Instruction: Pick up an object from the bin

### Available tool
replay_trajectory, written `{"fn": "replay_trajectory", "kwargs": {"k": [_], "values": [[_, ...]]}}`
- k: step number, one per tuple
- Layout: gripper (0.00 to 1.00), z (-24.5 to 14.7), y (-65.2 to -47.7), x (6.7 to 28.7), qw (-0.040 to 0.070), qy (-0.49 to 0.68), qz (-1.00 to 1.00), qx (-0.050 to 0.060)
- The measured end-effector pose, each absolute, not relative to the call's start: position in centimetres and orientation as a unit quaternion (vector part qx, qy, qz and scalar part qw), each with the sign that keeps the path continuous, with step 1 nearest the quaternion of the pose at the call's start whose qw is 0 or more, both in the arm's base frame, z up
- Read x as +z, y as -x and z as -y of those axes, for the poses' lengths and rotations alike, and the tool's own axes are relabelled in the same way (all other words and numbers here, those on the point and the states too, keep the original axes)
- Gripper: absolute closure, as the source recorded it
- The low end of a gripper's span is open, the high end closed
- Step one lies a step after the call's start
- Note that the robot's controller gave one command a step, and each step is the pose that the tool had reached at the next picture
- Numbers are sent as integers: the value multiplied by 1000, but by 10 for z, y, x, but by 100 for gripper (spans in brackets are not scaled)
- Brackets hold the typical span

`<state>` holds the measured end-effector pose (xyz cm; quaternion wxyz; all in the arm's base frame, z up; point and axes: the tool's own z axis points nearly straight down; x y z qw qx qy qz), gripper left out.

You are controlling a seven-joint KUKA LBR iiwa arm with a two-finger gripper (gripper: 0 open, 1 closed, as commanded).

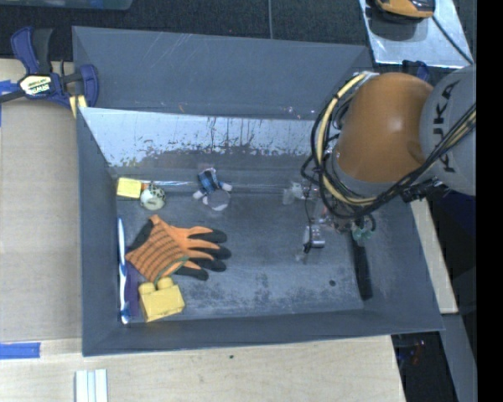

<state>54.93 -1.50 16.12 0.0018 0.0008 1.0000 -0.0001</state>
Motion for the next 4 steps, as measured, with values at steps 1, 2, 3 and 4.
{"fn": "replay_trajectory", "kwargs": {"k": [1, 2, 3, 4], "values": [[0, -65, -577, 107, 4, -15, -1000, 1], [0, -152, -601, 136, 6, -87, -996, 0], [0, -170, -590, 116, 1, -117, -993, -1], [0, -148, -575, 68, 8, -133, -991, 1]]}}
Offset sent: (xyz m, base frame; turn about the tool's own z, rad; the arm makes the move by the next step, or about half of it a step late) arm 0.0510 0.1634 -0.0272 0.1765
